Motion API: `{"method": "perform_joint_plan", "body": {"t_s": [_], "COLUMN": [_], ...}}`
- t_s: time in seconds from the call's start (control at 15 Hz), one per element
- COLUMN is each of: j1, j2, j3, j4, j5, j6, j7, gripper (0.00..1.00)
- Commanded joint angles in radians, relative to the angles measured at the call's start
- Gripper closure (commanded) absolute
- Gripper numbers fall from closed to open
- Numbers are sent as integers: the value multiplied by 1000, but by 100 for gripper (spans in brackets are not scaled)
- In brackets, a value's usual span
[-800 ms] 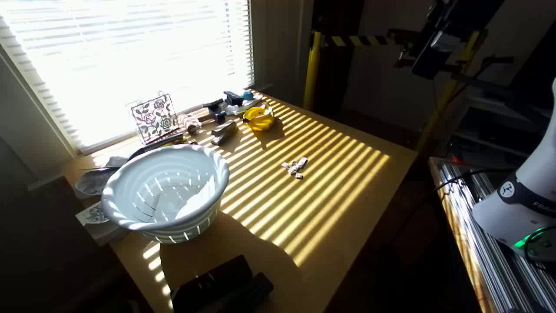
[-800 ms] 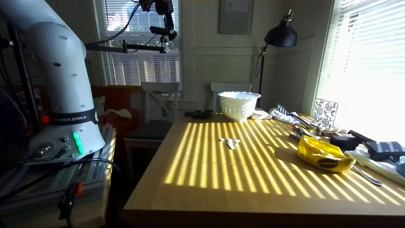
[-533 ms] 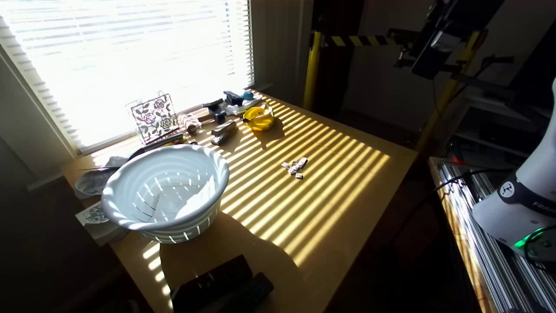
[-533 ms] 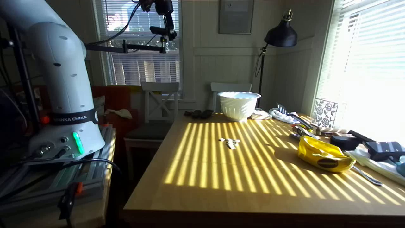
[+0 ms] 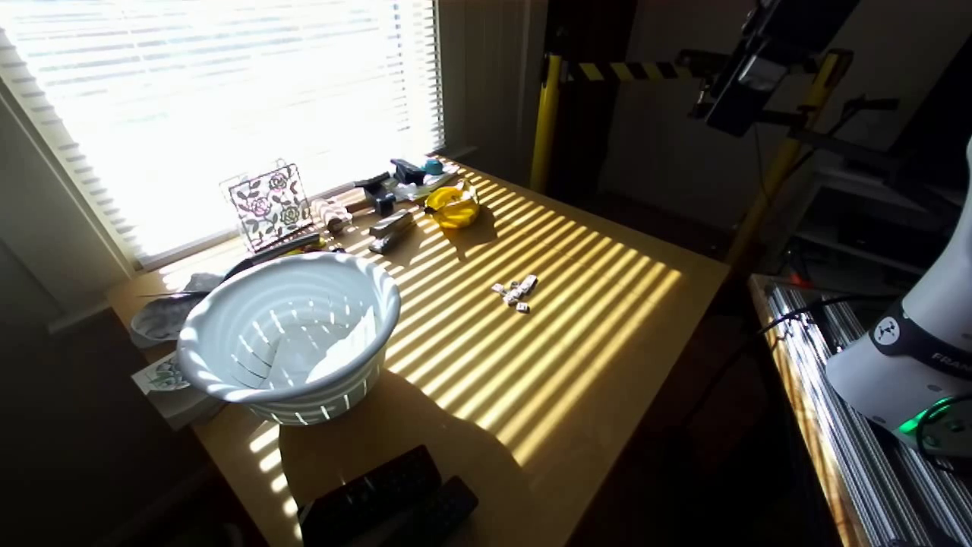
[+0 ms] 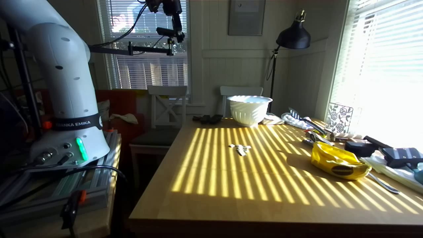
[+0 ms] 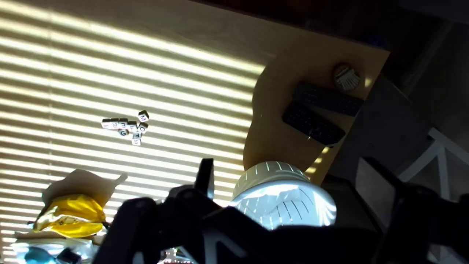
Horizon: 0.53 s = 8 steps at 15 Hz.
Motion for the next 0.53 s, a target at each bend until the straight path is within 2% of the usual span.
{"method": "perform_joint_plan", "body": {"t_s": [0.0, 0.2, 0.47], "j1": [-84, -140, -155], "j2": [90, 173, 281], "j3": [4, -26, -84], "j4": [11, 25, 31], "j5": [-59, -106, -127], "j6": [43, 76, 151], "j7": [133, 223, 262], "gripper": [0, 0, 0]}}
